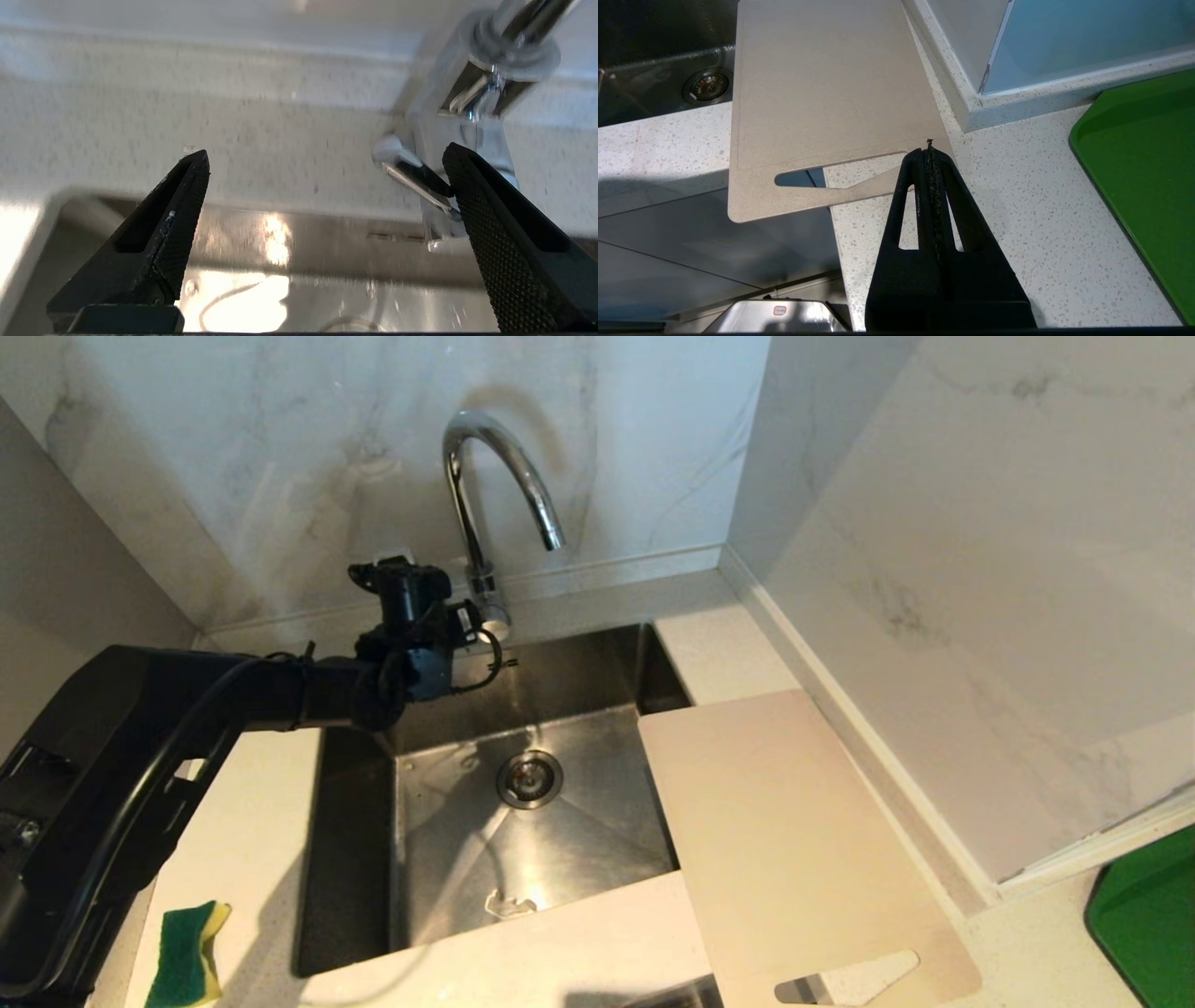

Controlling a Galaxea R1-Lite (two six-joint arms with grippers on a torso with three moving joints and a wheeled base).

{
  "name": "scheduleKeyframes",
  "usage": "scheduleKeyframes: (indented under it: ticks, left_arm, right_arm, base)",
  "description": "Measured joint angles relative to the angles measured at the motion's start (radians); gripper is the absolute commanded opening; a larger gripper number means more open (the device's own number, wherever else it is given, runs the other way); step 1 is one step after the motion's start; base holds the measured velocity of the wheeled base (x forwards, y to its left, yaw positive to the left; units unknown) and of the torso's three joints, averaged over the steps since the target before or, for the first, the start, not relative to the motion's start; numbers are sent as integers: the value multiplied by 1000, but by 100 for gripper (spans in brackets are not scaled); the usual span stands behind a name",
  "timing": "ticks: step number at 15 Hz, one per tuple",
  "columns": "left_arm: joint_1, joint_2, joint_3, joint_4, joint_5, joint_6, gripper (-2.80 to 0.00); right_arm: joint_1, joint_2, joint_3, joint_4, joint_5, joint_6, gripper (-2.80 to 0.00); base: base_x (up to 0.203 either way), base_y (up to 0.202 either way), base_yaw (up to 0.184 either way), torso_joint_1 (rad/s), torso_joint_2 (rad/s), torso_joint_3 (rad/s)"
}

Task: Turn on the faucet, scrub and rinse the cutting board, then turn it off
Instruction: Turn on the tap

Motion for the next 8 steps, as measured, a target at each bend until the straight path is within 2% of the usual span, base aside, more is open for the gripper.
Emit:
scheduleKeyframes:
  ticks: [2, 6, 8]
  left_arm:
    - [-3, -8, 0, 63, -3, -33, 0]
    - [-6, -15, 2, 82, -3, -36, 0]
    - [-8, -17, 2, 117, -7, -57, 0]
  right_arm:
    - [0, 0, 0, 0, 0, 0, -280]
    - [0, 0, 0, 0, 0, 0, -280]
    - [0, 0, 0, 0, 0, 0, -280]
  base:
    - [0, 0, 0, 0, 0, 0]
    - [0, 0, 0, 0, 0, 0]
    - [0, 0, 0, 0, 0, 0]
